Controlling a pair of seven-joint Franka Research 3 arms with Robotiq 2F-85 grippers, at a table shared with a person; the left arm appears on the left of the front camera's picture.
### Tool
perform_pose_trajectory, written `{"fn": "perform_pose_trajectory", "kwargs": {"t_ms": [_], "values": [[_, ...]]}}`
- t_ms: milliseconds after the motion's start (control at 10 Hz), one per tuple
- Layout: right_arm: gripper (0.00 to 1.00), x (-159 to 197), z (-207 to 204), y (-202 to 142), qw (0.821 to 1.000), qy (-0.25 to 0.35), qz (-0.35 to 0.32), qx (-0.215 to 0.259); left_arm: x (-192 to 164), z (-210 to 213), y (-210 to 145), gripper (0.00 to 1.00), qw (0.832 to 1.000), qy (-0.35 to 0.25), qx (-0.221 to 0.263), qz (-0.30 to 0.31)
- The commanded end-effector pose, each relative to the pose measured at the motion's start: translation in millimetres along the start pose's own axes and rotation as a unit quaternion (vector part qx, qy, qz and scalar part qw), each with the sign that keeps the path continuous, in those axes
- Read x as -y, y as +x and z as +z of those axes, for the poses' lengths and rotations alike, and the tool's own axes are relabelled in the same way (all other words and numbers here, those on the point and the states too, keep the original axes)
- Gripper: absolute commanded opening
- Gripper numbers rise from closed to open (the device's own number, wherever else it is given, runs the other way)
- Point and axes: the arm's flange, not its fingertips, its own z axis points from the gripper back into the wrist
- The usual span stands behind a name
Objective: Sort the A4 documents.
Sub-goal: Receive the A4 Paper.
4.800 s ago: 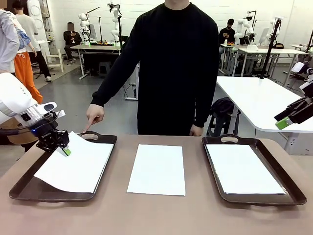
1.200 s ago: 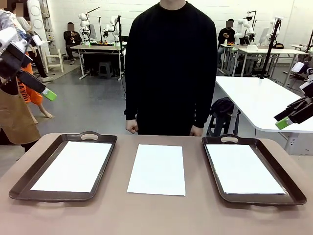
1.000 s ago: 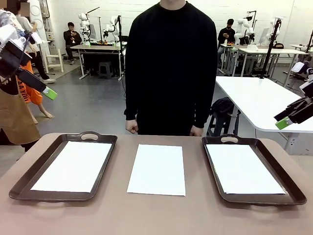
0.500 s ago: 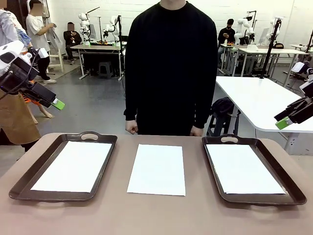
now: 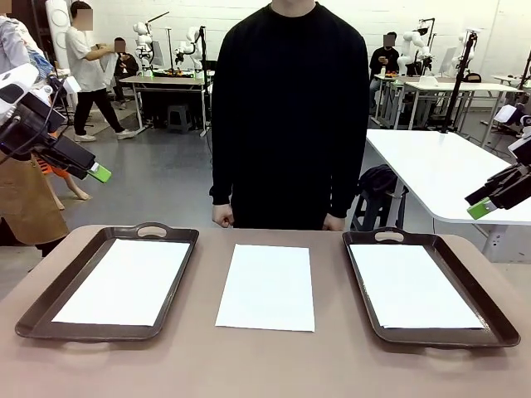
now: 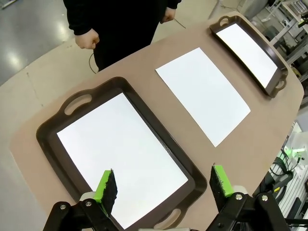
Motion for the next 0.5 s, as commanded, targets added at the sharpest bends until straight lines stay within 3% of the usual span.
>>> {"fn": "perform_pose_trajectory", "kwargs": {"t_ms": [0,400], "values": [[1.0,0.3,-0.7,0.1,1.0,-0.005,0.0,-0.001,1.0,-1.0,-2.6,1.0,1.0,-0.016,0.014,0.019],[1.0,0.3,-0.7,0.1,1.0,-0.005,0.0,-0.001,0.0,0.0,0.0,1.0,1.0,0.0,0.0,0.0]]}}
